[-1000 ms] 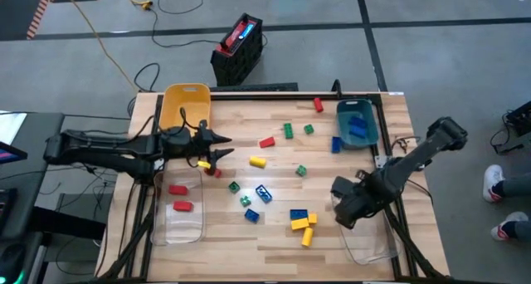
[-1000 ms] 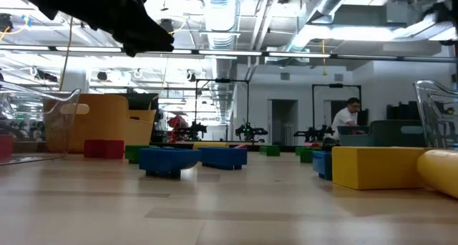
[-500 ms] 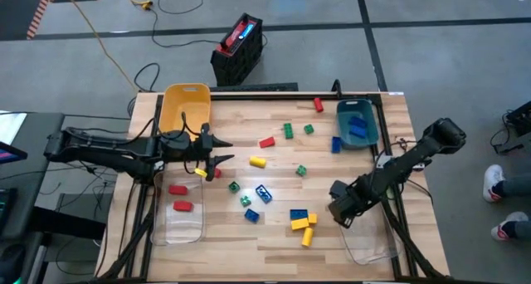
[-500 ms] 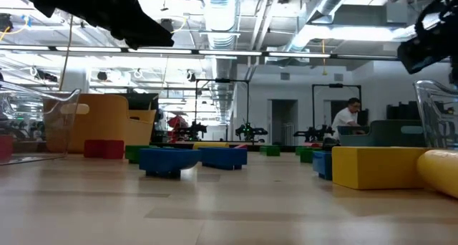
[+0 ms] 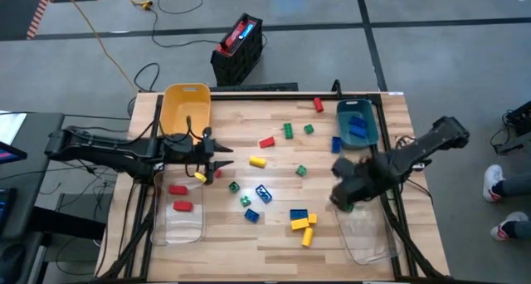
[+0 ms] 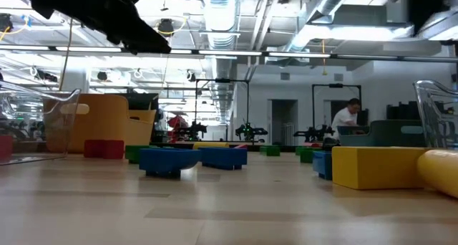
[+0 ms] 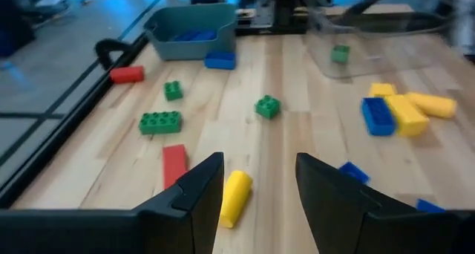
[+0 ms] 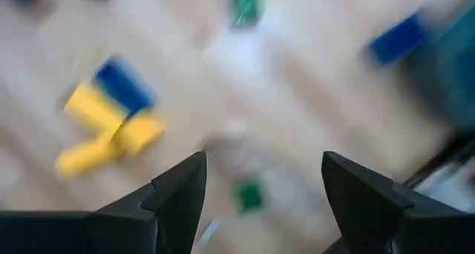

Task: Sort blocks
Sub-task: Put the green game piece into the right transparent bin

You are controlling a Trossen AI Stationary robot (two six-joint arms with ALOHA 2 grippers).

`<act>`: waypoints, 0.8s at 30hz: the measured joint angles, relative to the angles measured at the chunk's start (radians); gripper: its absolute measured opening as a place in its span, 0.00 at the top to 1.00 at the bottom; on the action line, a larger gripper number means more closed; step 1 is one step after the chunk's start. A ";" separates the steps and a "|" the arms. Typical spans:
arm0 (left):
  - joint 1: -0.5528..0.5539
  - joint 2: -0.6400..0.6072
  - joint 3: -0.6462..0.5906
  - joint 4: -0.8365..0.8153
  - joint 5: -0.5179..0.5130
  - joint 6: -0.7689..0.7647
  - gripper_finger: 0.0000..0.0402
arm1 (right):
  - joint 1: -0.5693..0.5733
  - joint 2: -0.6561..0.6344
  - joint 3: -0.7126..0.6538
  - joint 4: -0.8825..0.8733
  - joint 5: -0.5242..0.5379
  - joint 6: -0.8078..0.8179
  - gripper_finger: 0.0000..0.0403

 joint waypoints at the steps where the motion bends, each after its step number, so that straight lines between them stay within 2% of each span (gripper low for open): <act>1: 0.003 0.014 0.000 0.013 -0.007 -0.008 0.59 | -0.030 0.010 0.025 -0.022 0.035 -0.036 0.30; 3: 0.015 0.037 0.000 0.049 -0.009 -0.017 0.59 | -0.100 0.031 0.050 -0.011 0.094 -0.146 0.30; 6: 0.032 0.073 0.021 0.058 -0.008 -0.035 0.59 | -0.240 0.072 0.053 0.126 0.136 -0.336 0.30; 12: 0.042 0.110 0.083 0.046 -0.002 -0.034 0.59 | -0.475 0.195 0.052 0.434 0.115 -0.680 0.30; 15: 0.032 0.108 0.085 0.040 -0.002 -0.065 0.59 | -0.558 0.248 0.052 0.562 0.055 -0.761 0.30; 18: 0.018 0.104 0.082 0.024 -0.001 -0.052 0.59 | -0.608 0.297 0.052 0.644 0.055 -0.808 0.30; 22: 0.001 0.104 0.082 -0.009 0.000 -0.054 0.59 | -0.655 0.350 0.052 0.716 0.050 -0.819 0.30; 24: -0.007 0.104 0.082 -0.025 0.000 -0.036 0.59 | -0.678 0.388 0.052 0.757 0.004 -0.819 0.30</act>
